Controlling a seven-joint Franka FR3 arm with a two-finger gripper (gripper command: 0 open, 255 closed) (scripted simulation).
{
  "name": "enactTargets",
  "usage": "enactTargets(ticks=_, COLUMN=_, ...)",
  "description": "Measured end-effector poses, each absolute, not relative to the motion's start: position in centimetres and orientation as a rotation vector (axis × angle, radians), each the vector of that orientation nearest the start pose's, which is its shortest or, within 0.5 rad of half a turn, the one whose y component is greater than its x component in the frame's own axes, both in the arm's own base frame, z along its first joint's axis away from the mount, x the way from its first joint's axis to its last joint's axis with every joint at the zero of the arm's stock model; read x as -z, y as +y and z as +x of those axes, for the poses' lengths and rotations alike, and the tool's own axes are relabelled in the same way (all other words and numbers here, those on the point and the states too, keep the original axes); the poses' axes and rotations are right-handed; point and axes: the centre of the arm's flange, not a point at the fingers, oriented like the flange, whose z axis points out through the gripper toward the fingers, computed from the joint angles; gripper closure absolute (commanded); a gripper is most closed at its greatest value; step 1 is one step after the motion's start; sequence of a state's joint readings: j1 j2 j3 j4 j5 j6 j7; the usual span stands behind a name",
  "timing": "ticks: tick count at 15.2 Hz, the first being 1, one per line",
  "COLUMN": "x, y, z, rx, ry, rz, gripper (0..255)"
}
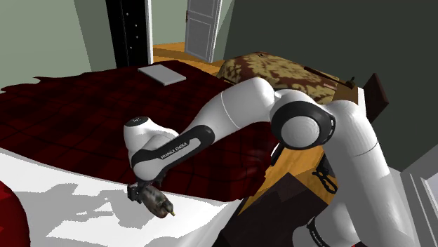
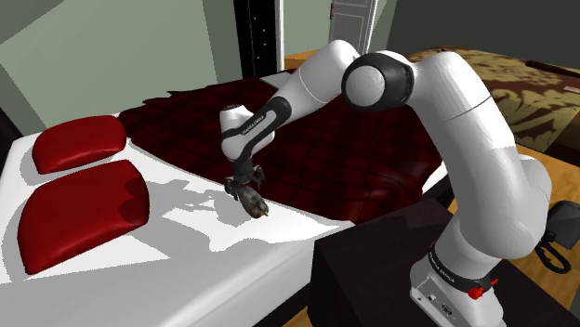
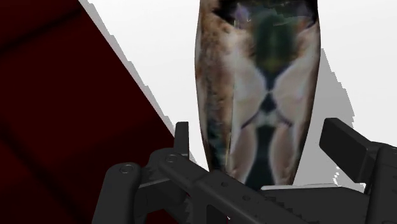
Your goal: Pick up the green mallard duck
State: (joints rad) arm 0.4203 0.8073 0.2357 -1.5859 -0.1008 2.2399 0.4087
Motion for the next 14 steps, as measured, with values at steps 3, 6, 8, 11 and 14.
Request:
enactTargets(ticks=3, x=-14.62, y=39.85, z=55.36, rx=-0.253, ry=-0.397, rz=-3.086, gripper=255)
enactTargets(ticks=6, x=-14.55, y=39.82, z=55.4, rx=-0.25, ry=-0.396, rz=-3.086, gripper=255)
enactTargets(ticks=8, x=-14.55, y=39.81, z=55.41, rx=-0.25, ry=-0.396, rz=-3.086, gripper=255)
enactTargets(ticks=11, x=-14.54, y=39.8, z=55.43, rx=-0.25, ry=-0.396, rz=-3.086, gripper=255)
enactTargets(ticks=14, x=-14.73, y=39.79, z=55.39, rx=-0.251, ry=-0.396, rz=-3.086, gripper=255)
